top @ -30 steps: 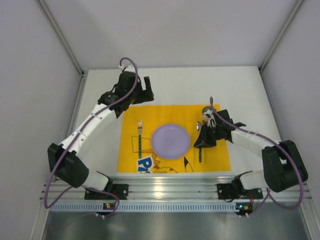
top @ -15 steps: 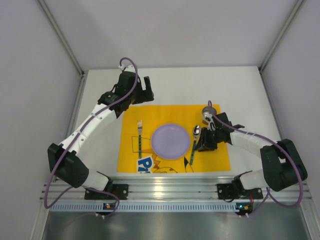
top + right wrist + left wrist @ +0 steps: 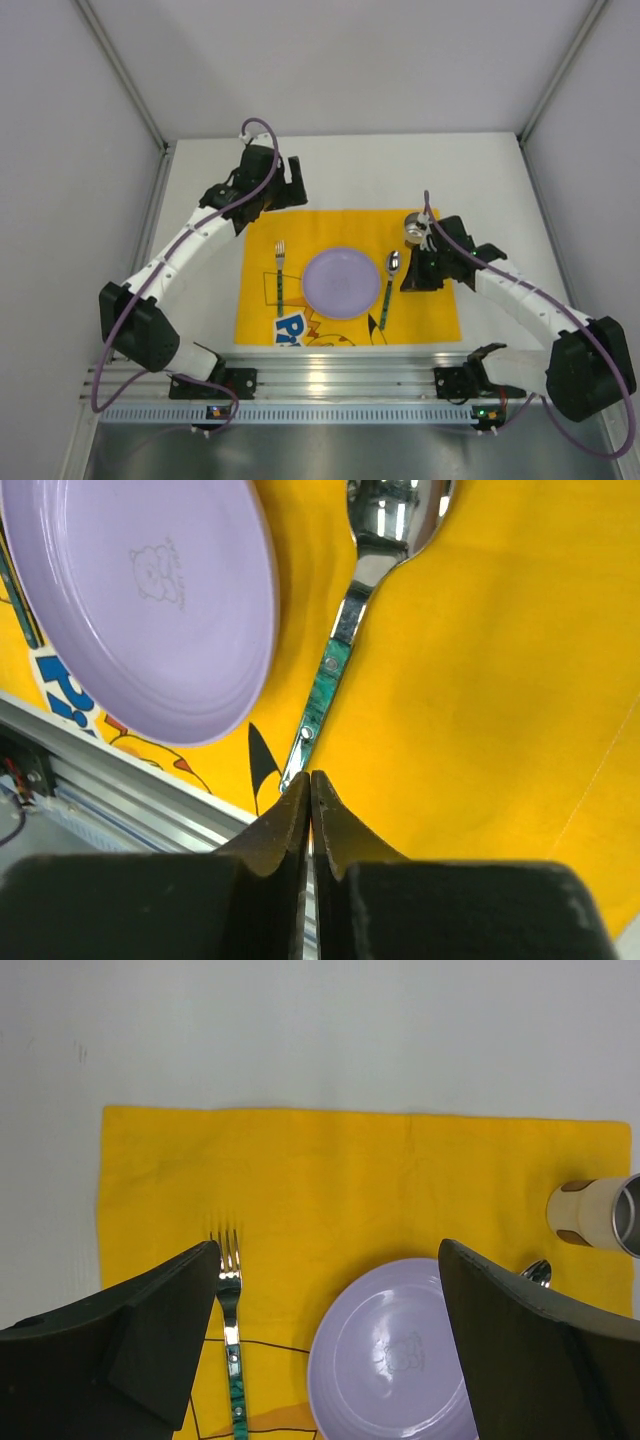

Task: Set the dinner table for one person

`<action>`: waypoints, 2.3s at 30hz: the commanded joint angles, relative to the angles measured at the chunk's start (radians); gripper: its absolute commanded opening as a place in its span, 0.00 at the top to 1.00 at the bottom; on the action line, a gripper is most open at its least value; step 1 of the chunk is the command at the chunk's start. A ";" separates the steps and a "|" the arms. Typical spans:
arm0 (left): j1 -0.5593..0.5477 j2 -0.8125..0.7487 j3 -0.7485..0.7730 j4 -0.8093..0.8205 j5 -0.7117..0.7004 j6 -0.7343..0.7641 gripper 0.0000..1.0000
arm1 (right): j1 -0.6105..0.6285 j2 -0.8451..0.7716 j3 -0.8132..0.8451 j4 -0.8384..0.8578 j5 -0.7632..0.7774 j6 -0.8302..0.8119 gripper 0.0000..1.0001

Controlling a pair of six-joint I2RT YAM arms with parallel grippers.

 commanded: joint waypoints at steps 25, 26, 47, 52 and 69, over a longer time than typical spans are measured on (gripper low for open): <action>0.172 -0.136 -0.299 0.028 0.017 -0.055 0.02 | 0.261 0.258 0.010 0.160 0.006 0.080 1.00; 0.180 -0.141 -0.313 0.029 0.026 -0.059 0.01 | 0.261 0.265 0.008 0.160 0.016 0.079 1.00; 0.231 -0.027 -0.494 0.125 0.044 -0.110 0.03 | 0.257 0.285 0.013 0.064 0.125 0.036 1.00; 0.235 -0.026 -0.488 0.128 0.041 -0.101 0.03 | 0.255 0.265 0.016 0.024 0.160 0.038 1.00; 0.242 -0.095 -0.329 0.042 -0.041 0.026 0.02 | 0.257 0.098 0.462 -0.223 0.128 -0.031 0.00</action>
